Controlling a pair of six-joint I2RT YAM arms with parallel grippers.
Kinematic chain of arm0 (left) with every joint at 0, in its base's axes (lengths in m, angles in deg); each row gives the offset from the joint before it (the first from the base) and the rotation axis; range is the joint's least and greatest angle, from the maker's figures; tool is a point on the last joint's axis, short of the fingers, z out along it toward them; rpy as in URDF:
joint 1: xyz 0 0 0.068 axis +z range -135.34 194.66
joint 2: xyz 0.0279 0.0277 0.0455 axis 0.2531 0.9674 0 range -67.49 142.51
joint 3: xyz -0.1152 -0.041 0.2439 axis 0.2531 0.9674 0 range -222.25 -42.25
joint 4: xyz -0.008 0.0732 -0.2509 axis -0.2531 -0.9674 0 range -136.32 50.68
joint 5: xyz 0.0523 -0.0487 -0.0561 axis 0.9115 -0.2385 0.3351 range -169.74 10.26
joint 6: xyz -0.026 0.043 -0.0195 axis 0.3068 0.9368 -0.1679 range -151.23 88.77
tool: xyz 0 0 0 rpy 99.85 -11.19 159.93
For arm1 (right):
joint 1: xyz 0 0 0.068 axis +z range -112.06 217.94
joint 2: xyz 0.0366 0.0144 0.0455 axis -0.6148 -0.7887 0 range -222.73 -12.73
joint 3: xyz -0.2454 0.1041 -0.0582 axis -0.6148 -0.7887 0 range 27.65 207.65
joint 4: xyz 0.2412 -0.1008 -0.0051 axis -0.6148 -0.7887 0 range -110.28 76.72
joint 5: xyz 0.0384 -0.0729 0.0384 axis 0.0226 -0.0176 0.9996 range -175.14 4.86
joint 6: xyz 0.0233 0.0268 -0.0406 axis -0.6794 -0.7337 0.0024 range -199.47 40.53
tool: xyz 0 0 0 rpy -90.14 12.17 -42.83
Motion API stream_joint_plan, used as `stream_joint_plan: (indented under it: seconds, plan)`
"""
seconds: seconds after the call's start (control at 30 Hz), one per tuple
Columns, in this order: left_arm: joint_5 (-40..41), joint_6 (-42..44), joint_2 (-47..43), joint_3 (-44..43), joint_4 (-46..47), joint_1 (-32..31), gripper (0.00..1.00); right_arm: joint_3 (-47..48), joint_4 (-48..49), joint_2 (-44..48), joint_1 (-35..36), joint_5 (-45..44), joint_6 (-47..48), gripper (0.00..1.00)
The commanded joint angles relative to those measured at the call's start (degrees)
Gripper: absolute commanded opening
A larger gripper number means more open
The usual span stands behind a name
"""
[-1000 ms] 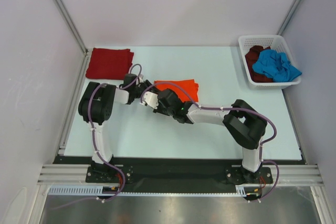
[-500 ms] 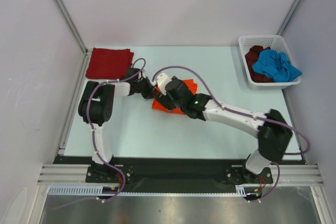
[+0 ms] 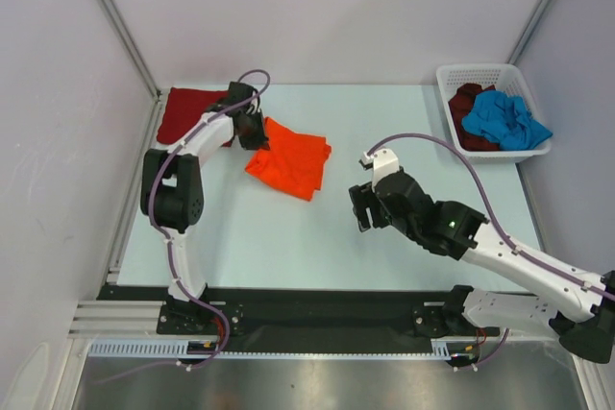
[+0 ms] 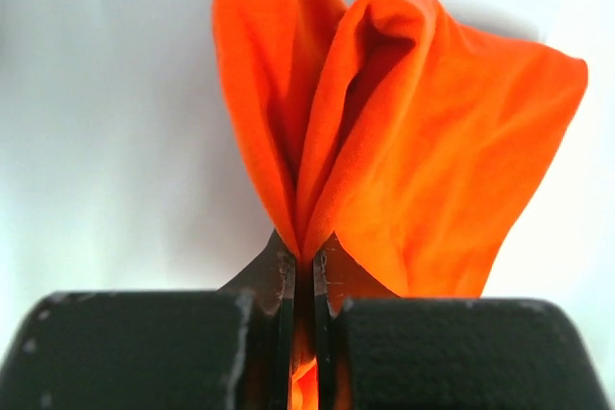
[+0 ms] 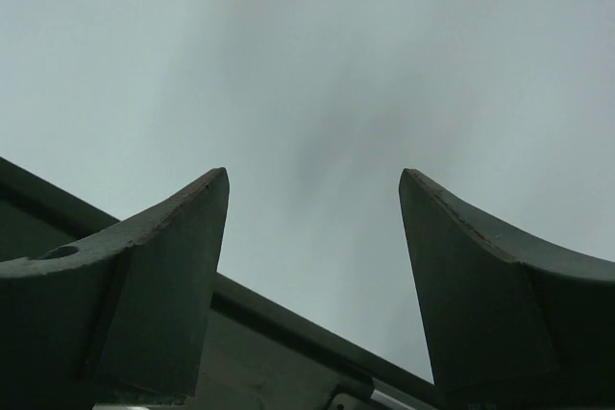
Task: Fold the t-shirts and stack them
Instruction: Neatly place the folded tshirt to the corner
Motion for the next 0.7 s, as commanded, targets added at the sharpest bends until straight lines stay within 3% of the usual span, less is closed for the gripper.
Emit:
stream_joint_plan:
  seconds: [0.0,0.2,0.43,0.67]
  plan:
    - [10.10,5.75,-2.61,-7.05,-8.27,-0.16,0.00,-2.79,-2.29,0.27,0.44,0.48,-3.12,0.76]
    - [16.87,7.07,-1.73,-17.94,-11.36,-0.34,0.00,-6.05,-0.35,1.06,-0.26,2.76,-3.73,0.76]
    - [22.67,10.41,10.22,-44.20,-23.57,-0.43,0.00,-5.70,-0.35,-1.04,-1.85,4.09,-4.79,0.75]
    - [23.83,10.59,11.02,-43.53,-20.16,0.36,0.00,-5.61,-1.05,-1.22,-3.43,4.35,-4.26,0.75]
